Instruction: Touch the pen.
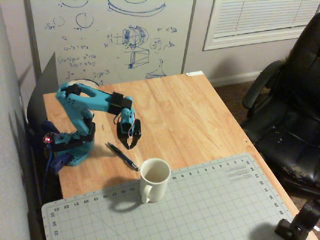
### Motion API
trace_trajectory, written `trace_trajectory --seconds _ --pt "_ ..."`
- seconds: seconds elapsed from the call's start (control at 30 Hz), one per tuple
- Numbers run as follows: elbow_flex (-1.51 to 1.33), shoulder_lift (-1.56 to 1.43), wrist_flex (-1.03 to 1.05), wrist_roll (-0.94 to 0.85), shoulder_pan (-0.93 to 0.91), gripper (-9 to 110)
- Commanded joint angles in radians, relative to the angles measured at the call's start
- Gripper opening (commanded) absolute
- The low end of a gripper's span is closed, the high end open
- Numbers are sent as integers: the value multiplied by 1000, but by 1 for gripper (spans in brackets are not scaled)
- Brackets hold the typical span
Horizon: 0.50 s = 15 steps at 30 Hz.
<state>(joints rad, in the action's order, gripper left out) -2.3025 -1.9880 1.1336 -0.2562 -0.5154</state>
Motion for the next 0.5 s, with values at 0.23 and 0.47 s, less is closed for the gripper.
trace_trajectory --seconds 0.23,0.47 --pt "80 160 -12 -9 -14 1" --pt "89 225 -12 -9 -14 1"
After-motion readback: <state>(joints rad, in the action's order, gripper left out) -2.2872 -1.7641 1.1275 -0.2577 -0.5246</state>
